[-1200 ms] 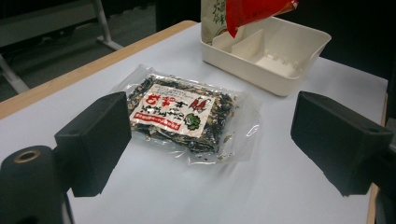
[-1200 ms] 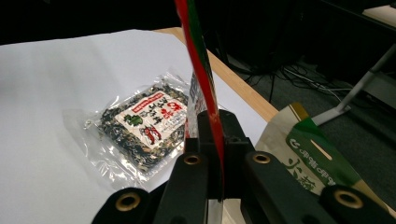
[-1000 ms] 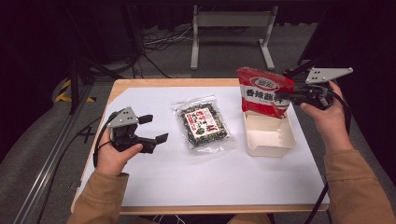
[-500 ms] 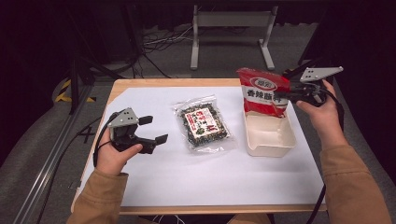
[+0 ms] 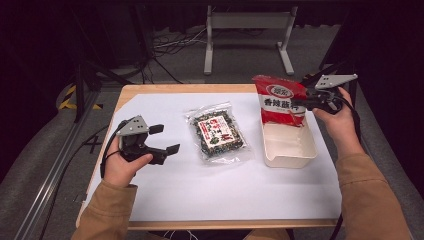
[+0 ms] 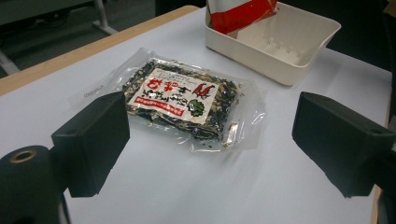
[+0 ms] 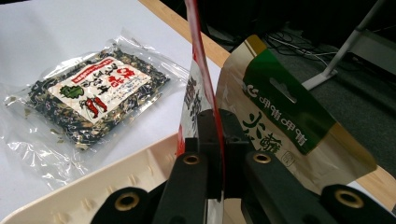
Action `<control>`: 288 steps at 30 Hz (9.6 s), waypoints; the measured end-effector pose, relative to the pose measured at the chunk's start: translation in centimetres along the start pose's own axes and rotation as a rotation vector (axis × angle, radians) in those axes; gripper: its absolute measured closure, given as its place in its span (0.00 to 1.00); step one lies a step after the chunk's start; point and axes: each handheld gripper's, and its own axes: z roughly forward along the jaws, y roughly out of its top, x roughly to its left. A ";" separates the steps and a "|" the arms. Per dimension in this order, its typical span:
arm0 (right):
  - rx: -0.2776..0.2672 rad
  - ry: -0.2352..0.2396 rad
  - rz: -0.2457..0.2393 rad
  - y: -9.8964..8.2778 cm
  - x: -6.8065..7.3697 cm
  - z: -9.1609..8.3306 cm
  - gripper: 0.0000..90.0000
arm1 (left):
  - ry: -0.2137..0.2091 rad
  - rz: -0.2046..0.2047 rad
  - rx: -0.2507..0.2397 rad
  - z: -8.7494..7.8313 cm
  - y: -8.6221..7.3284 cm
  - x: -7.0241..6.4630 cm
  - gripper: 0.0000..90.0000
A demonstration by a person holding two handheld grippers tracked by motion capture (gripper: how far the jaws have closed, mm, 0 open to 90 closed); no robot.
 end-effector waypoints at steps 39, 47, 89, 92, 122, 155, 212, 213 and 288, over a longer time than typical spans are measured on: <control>0.109 -0.110 0.158 -4.6 -0.5 1.5 0.99 | 0.011 -0.047 0.000 2.3 -0.8 0.5 0.05; 0.104 -0.108 0.167 -4.7 -0.4 1.3 0.95 | 0.043 -0.087 0.022 3.3 -1.2 1.3 0.17; -0.092 -0.127 0.172 -4.5 8.1 -6.4 0.48 | 0.119 -0.093 0.168 6.7 -2.1 2.9 0.18; -0.118 -0.110 0.166 -4.6 8.8 -6.1 0.48 | 0.104 -0.124 0.169 6.8 -2.1 3.3 0.19; -0.109 -0.101 0.090 -4.3 11.7 -5.8 0.46 | 0.066 -0.363 0.222 13.3 -3.5 5.1 0.27; -0.147 -0.069 0.104 -4.8 12.9 -6.3 0.44 | 0.018 -0.372 0.260 17.3 -3.7 4.1 0.32; -0.153 0.017 0.037 -2.1 13.4 -2.8 0.44 | 0.008 -0.100 -0.070 5.5 2.4 -5.7 1.00; -0.153 0.021 0.035 -2.0 13.4 -2.6 0.44 | 0.011 -0.107 -0.077 5.3 2.4 -5.8 1.00; -0.510 0.356 0.096 -0.6 14.6 -1.3 0.76 | -0.195 0.053 -0.030 4.3 2.1 -6.7 1.00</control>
